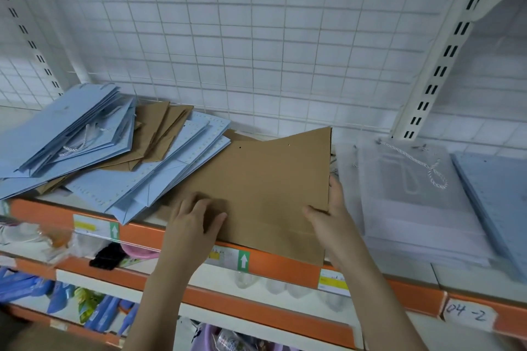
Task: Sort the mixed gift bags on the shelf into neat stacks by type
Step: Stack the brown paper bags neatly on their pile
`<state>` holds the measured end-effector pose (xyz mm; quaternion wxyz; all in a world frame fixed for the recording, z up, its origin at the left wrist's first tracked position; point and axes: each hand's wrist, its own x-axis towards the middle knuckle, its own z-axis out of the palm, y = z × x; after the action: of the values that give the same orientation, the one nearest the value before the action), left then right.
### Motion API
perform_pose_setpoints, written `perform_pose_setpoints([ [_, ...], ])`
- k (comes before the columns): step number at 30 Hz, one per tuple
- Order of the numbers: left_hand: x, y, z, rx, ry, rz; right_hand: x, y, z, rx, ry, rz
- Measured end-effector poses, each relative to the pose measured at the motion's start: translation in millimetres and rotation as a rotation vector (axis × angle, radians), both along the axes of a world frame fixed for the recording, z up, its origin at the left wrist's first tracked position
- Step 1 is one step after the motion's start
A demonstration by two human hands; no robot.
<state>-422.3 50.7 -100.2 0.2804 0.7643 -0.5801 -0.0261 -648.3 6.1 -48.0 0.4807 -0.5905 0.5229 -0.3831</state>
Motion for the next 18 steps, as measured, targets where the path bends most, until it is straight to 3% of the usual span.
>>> perform_pose_setpoints([
  [8, -26, -1, 10, -0.122, 0.023, -0.072, -41, 16, 11, -0.157, 0.174, -0.221],
  [13, -18, -9, 19, -0.194, 0.033, -0.067, -50, 20, 16, -0.292, 0.023, -0.39],
  [18, 3, -20, 33, -0.237, 0.014, -0.068, -41, 13, 13, -0.33, -0.136, -0.425],
])
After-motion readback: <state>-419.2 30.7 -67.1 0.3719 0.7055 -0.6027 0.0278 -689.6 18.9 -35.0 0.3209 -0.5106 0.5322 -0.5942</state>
